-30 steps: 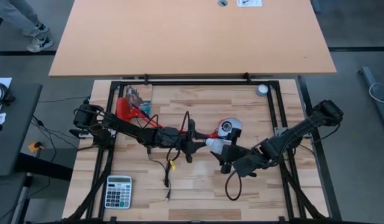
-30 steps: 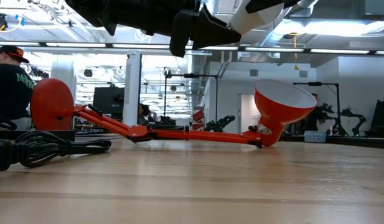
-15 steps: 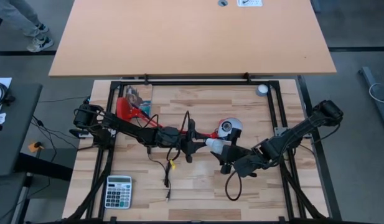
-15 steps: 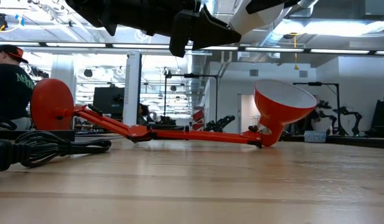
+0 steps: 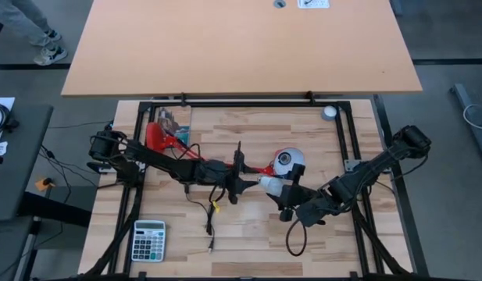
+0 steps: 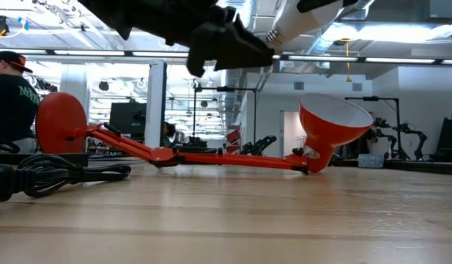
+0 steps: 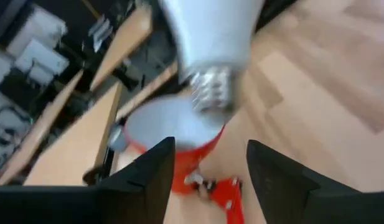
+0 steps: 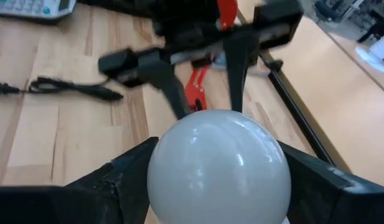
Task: Screw lightbulb
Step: Insert the lightbulb in the lamp
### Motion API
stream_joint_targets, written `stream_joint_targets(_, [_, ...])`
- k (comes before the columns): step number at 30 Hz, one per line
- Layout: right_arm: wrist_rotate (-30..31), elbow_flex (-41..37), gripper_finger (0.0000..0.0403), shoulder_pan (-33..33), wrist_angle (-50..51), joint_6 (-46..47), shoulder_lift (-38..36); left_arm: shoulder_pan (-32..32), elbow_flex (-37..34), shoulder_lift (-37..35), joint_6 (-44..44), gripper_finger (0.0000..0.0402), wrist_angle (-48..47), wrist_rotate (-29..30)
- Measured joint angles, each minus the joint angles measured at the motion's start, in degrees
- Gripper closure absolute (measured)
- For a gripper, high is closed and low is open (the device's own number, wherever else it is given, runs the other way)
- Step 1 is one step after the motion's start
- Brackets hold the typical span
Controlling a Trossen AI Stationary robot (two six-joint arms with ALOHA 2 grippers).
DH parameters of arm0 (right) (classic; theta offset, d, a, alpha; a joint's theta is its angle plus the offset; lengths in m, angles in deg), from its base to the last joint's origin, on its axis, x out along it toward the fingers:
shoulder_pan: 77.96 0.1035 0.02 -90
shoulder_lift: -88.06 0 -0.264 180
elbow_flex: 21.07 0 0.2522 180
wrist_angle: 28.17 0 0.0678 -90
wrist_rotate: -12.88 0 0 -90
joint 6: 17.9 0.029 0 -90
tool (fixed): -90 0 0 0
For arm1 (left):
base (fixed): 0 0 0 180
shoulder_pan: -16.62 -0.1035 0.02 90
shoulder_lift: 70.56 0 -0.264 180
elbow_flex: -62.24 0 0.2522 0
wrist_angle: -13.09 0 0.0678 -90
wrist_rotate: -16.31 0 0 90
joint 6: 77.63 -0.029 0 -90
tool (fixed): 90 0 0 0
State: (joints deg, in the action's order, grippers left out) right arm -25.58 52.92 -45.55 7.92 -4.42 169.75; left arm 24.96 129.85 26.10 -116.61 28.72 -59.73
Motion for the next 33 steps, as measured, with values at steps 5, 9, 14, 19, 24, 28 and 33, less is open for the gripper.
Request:
stream_joint_targets(5, [0.1,0.0,0.0115,0.1,8.1,8.8,-0.1,-3.2,0.0,-0.7,4.0,0.0196,-8.9,1.0])
stream_joint_targets(9, [-0.5,0.0,0.0116,-1.0,16.8,19.6,0.0,-6.7,0.0,0.2,9.1,0.019,-15.7,-2.4])
stream_joint_targets(14, [-4.2,0.0,0.0116,-2.9,26.4,29.9,-0.1,-9.3,0.0,0.1,12.1,0.0189,-19.7,-4.1])
stream_joint_targets(19, [-7.5,0.0,0.0116,-5.1,31.8,33.6,-0.1,-10.2,0.0,1.3,13.8,0.0188,-21.1,-8.8])
stream_joint_targets(24, [-8.1,0.0,0.0116,-7.1,33.9,31.5,-0.1,-10.2,0.0,4.7,12.9,0.0188,-20.3,-9.8])
stream_joint_targets(28, [-8.1,0.0,0.0116,-8.7,37.1,31.1,-0.1,-10.1,0.1,6.7,12.1,0.0188,-17.6,-6.6])
stream_joint_targets(33, [-8.1,-2.7,0.0116,-11.1,34.1,31.3,-0.1,-10.2,0.3,6.7,11.9,0.0188,-18.7,-7.9])
